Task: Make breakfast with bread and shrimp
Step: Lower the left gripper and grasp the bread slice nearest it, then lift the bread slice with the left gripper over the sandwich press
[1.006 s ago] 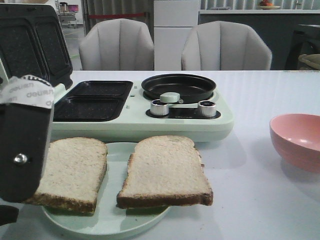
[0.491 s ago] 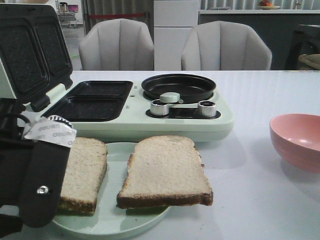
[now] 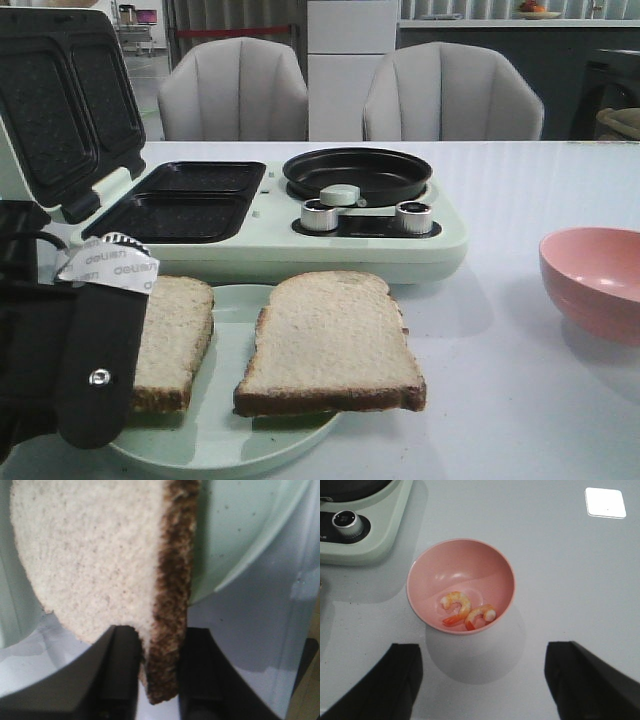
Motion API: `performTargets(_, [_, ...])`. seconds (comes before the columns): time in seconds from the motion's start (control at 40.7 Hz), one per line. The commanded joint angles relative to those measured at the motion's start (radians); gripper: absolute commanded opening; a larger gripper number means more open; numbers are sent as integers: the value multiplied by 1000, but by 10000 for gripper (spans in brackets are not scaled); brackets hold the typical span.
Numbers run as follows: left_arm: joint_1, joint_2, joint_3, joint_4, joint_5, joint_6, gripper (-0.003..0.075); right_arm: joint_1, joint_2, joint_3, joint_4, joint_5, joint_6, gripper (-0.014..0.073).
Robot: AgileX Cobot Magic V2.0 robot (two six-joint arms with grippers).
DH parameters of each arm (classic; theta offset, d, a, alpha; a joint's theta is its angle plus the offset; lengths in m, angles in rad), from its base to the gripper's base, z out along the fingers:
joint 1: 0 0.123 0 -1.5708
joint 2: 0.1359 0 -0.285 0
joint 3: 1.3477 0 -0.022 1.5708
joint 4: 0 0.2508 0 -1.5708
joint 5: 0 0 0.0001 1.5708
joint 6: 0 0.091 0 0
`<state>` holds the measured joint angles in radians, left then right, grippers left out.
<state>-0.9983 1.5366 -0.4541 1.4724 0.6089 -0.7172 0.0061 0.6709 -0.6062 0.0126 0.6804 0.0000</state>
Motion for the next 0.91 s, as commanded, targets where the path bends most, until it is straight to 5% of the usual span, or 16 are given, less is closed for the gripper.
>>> performTargets(0.0, [-20, -27, -14, 26, 67, -16, 125, -2, 3, -38, 4, -65, -9, 610])
performTargets(0.466, [-52, -284, -56, 55, 219, -27, 100, -2, 3, -38, 4, -65, -9, 610])
performTargets(0.884, [30, -370, -233, 217, 126, -27, 100, -2, 3, -38, 4, -65, -9, 610])
